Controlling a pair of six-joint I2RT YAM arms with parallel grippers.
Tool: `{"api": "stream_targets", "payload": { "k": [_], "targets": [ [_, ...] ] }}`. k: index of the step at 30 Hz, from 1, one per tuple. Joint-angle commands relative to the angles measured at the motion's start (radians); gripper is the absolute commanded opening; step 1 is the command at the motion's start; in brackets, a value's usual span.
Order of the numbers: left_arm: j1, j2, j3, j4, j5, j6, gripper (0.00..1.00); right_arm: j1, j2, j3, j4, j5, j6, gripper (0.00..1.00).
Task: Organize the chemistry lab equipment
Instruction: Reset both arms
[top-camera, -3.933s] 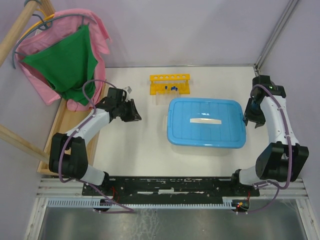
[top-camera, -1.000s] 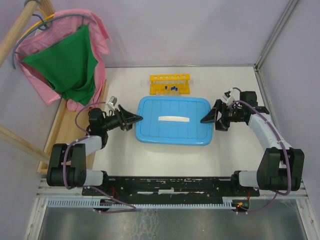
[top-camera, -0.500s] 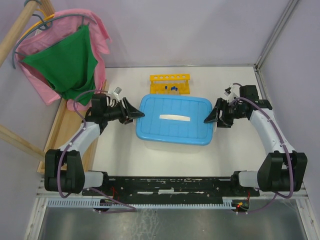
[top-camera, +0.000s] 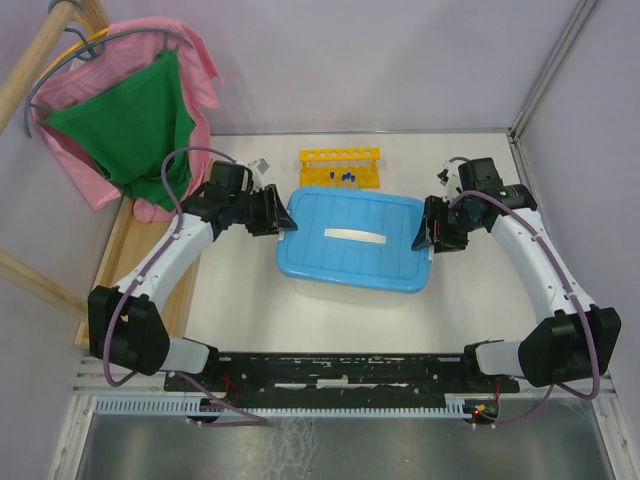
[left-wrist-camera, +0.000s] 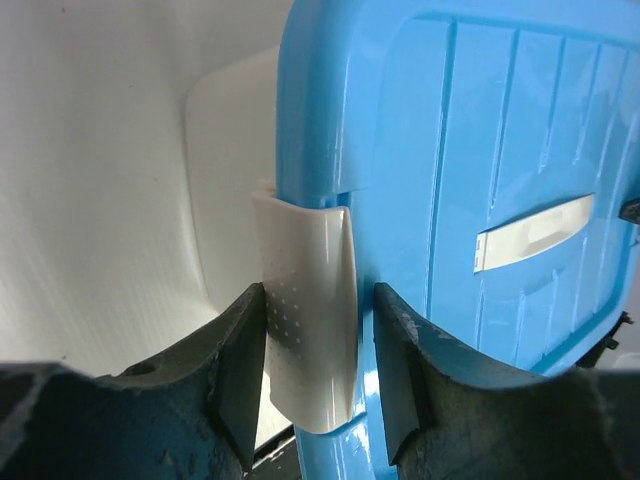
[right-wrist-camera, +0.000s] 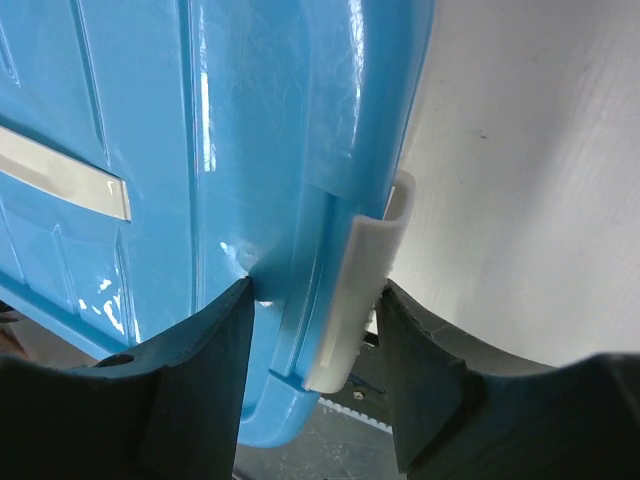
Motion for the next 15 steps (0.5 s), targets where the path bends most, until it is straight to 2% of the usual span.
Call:
{"api": "stream_targets", "payload": {
  "k": [1,5,9,12,14,15],
  "targets": [
    [-0.088,0.045,0.086,-0.163,-0.062,0.088,0.40,0.080,0.027,0.041,-0.016,0.079,-0.019,0.57],
    [-0.121,0.067,0.107,-0.211,-0.147,0.095,0.34,0.113,0.039,0.050,-0.018,0.130,-0.008,0.52],
    [-0.149,0.084,0.117,-0.231,-0.206,0.081,0.27,0.148,0.054,0.062,-0.024,0.186,0.000,0.39],
    [-0.171,0.101,0.141,-0.254,-0.259,0.078,0.23,0.177,0.067,0.071,-0.030,0.230,0.007,0.33],
    [-0.176,0.105,0.158,-0.273,-0.305,0.072,0.24,0.194,0.066,0.089,-0.044,0.278,0.009,0.36],
    [-0.176,0.101,0.164,-0.276,-0.336,0.066,0.28,0.196,0.059,0.098,-0.047,0.302,0.012,0.44]
  ]
}}
